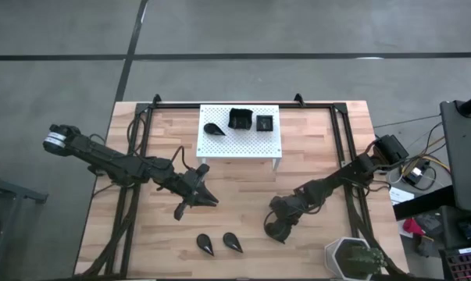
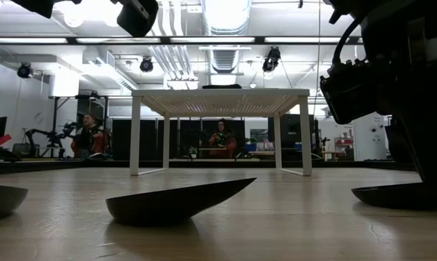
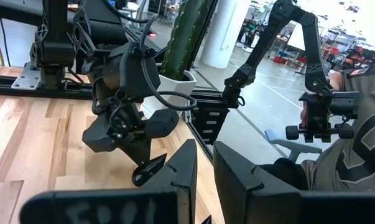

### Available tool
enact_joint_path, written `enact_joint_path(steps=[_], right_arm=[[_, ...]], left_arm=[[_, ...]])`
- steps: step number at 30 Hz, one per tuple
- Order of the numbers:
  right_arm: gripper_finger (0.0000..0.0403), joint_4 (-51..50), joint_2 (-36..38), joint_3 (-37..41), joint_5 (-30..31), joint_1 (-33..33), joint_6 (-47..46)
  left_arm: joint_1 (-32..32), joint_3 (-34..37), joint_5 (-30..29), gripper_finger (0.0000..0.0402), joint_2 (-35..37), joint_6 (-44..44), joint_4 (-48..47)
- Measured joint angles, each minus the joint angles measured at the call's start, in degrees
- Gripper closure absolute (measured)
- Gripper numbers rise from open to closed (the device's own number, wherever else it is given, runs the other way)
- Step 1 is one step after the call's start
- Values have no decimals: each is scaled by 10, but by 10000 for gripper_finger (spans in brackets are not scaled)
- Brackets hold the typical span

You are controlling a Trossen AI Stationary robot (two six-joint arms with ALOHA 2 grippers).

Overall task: Pick & Place Mini shaped plates
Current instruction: Stack the drop shaped plate on top of the drop shaped plate on the shelf

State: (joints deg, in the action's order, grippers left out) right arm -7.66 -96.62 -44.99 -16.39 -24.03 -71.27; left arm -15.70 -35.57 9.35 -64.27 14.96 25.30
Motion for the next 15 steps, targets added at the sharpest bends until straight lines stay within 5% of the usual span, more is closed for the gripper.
enact_joint_path(steps=[15], right_arm=[[343,4,0,0,14,-4,-3]], left_arm=[[0,0,0,355,0,0,-1]])
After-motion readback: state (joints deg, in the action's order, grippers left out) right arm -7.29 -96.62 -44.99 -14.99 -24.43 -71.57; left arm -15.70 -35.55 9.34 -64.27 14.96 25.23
